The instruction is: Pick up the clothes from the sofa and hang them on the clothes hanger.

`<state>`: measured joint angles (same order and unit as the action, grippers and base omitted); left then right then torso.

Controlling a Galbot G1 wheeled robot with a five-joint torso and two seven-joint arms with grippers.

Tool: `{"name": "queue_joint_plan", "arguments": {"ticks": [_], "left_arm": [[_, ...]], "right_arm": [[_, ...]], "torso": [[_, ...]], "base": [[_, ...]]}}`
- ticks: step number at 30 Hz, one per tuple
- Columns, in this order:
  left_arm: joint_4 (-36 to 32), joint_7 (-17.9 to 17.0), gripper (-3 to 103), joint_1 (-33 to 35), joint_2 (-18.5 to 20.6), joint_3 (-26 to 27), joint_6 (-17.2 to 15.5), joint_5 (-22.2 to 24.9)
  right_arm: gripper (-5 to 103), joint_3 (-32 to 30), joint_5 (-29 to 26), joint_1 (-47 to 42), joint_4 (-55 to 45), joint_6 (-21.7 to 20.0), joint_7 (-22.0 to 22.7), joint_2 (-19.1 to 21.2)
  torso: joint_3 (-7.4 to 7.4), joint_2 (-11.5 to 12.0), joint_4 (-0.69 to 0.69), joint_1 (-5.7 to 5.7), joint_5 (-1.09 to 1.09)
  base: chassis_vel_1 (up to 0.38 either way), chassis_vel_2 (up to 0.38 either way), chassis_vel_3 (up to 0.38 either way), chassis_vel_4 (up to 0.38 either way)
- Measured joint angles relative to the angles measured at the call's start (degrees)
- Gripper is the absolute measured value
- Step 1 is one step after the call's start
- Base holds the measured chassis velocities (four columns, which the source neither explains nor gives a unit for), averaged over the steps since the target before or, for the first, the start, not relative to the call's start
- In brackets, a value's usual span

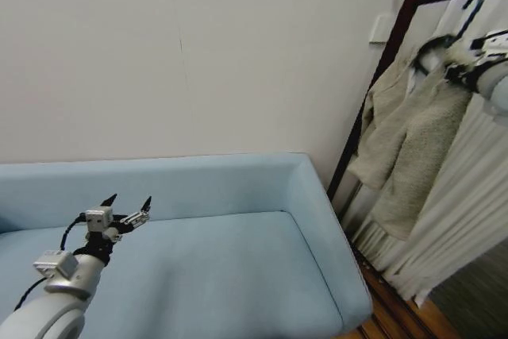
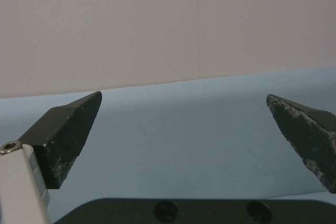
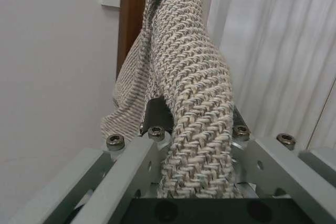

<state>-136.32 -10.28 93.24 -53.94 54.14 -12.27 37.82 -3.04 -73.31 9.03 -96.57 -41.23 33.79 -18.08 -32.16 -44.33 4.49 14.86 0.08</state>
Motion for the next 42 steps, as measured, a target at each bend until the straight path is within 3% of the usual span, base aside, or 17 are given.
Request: {"name": "queue_joint_plan", "arguments": {"ticks": [5,6,9,16,21,30,34,36,37,38,39,41,42], "left_arm": [[-0.37,0.07,100,0.17,-0.20,0.02,-0.01,-0.09],[-0.55,0.11,100,0.15,-0.13,0.02,-0.01,-0.10],[-0.51,0.17,100,-0.35,0.37,0.02,-0.02,-0.08],[-0.13,0.39,100,-1.09,0.60,-0.78,-0.01,-0.02],[0.20,0.51,100,-1.75,1.07,-1.64,0.03,-0.02],[0.59,0.52,100,-2.87,1.57,-2.45,-0.01,0.12],[0.79,0.49,100,-3.13,1.68,-2.53,-0.08,0.19],[1.01,0.47,100,-3.20,1.63,-2.46,-0.09,0.22],[1.01,0.47,100,-3.20,1.63,-2.46,-0.09,0.22],[1.03,0.45,100,-3.22,1.51,-2.31,-0.08,0.24],[1.05,0.44,100,-3.20,1.26,-2.04,-0.08,0.25],[1.17,0.59,100,-2.89,0.46,-1.58,0.01,0.26],[1.29,0.79,100,-2.77,0.14,-1.50,0.05,0.25]], "right_arm": [[10,-0.50,-5.38,0.08,-2.91,-0.32,2.28,2.19],[10,-0.50,-9.11,0.39,-3.83,-0.40,3.82,3.51],[10,-0.40,-11.66,0.55,-3.64,-0.49,3.62,6.28],[10,-0.39,-10.39,0.69,-0.68,-0.52,-0.64,9.43],[10,-0.69,-6.50,0.37,1.33,-0.54,-5.57,11.41],[10,0.19,-3.06,2.62,4.12,-0.57,-8.68,10.32],[10,7.19,-1.75,8.13,6.17,-0.56,-8.88,7.33],[10,22.88,-2.64,19.07,9.63,-0.72,-7.81,2.58],[10,22.88,-2.64,19.07,9.63,-0.72,-7.81,2.58],[10,28.65,-3.39,24.72,11.45,-0.83,-7.35,0.58],[10,32.56,-3.64,29.71,13.07,-0.86,-6.98,-1.05],[10,36.90,-3.87,38.01,14.75,-0.82,-6.47,-3.13],[10,37.27,-3.65,39.56,14.73,-0.76,-6.50,-3.26]], "torso": [[0.01,-0.01,0.00,-0.01,0.00],[0.00,-0.01,-0.04,-0.02,0.00],[0.00,-0.01,-0.04,-0.01,0.01],[0.00,-0.01,-0.02,-0.01,0.02],[-0.01,-0.01,-0.03,-0.01,0.02],[-0.01,-0.01,-0.01,-0.01,0.01],[0.01,-0.02,0.05,-0.02,-0.01],[-0.03,0.00,-0.04,0.00,0.06],[-0.03,0.00,-0.04,0.00,0.06],[-0.06,0.02,-0.08,0.02,0.13],[-0.08,0.03,-0.15,0.06,0.11],[-0.04,0.01,-0.14,0.05,-0.16],[-0.01,0.00,-0.12,0.03,-0.19]], "base": [[0.000,0.000,0.000,0.000],[0.000,0.000,0.000,0.000],[0.000,0.000,0.000,0.000],[0.000,0.000,0.000,0.000],[0.000,0.000,0.000,0.000],[0.000,0.000,0.000,0.000],[0.000,0.000,0.000,0.000],[0.000,0.000,0.000,0.000],[0.000,0.000,0.000,0.000],[0.000,0.000,0.000,0.000],[0.012,0.029,0.050,0.014],[0.000,0.027,0.082,-0.001],[0.000,0.000,0.000,0.000]]}}
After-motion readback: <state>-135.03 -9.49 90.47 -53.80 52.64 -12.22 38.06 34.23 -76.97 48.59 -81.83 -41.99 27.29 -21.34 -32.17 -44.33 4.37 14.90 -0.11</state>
